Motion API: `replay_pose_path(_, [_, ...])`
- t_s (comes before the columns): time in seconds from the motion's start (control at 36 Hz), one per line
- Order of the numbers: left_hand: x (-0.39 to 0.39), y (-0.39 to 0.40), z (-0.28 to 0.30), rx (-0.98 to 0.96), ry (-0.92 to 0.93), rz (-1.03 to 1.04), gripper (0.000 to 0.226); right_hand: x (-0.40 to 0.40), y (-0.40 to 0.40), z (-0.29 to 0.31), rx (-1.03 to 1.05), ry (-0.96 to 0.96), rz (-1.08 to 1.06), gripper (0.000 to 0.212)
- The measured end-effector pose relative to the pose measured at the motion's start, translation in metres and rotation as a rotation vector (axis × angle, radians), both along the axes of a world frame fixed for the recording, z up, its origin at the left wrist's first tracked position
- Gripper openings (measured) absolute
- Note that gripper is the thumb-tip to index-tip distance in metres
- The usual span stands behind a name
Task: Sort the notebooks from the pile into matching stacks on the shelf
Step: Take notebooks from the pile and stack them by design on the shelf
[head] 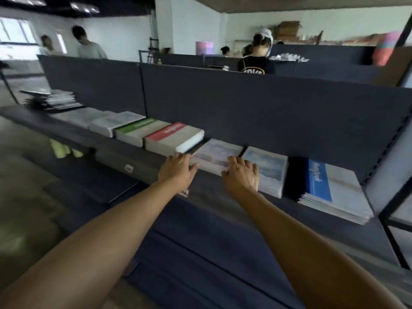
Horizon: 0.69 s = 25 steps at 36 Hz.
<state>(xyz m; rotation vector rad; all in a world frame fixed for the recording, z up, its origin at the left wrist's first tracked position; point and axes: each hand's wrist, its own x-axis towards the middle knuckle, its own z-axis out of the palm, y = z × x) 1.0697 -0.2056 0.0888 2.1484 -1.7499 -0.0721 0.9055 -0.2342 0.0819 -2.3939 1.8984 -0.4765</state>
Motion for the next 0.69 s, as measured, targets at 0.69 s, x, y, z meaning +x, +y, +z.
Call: replay_pose_path(0.69, [0.387, 0.15, -0.028, 0.068, 0.075, 0.324, 0.052, 0.388, 0.07, -0.001, 0.083, 0.106, 0.379, 0.048])
